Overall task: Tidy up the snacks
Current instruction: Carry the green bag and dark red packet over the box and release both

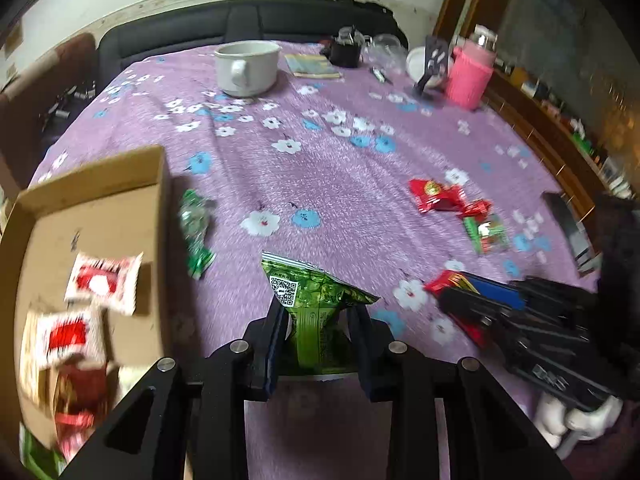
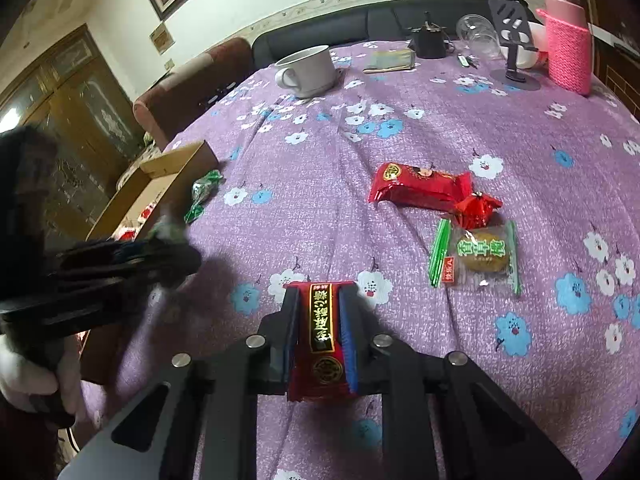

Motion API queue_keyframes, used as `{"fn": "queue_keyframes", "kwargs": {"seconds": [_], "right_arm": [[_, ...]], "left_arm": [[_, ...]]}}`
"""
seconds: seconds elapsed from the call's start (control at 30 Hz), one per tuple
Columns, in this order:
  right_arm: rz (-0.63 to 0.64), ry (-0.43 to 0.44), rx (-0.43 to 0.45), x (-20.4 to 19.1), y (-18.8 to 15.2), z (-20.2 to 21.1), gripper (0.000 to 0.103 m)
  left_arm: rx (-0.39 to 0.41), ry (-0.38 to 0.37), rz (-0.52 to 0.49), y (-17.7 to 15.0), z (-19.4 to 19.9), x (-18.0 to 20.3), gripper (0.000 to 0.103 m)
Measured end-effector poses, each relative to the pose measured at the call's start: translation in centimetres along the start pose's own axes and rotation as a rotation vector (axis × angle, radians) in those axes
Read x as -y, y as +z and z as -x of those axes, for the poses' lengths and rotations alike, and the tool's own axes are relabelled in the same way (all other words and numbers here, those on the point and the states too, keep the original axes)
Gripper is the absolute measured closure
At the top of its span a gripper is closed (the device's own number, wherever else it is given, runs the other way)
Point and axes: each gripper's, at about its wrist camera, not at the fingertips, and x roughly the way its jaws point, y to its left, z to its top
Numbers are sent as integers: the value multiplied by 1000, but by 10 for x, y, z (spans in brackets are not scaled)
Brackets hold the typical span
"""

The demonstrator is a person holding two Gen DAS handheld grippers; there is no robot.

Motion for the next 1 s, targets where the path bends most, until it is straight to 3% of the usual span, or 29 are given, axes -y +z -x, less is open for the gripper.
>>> {"fn": "queue_keyframes", "kwargs": {"seconds": [0.2, 0.47, 0.7, 1.0], "right_arm": [[-30, -14, 24, 1, -2, 8, 85], [-9, 85, -5, -44, 16, 21, 85], [43, 182, -66, -121, 48, -5, 85], [144, 184, -133, -201, 61, -64, 85]], "left_arm": [[78, -49, 89, -21, 55, -34, 72], [132, 58, 185, -33, 105, -118, 71], [110, 73, 292, -26, 99, -180, 71], [63, 78, 351, -3, 67, -216, 71]]}}
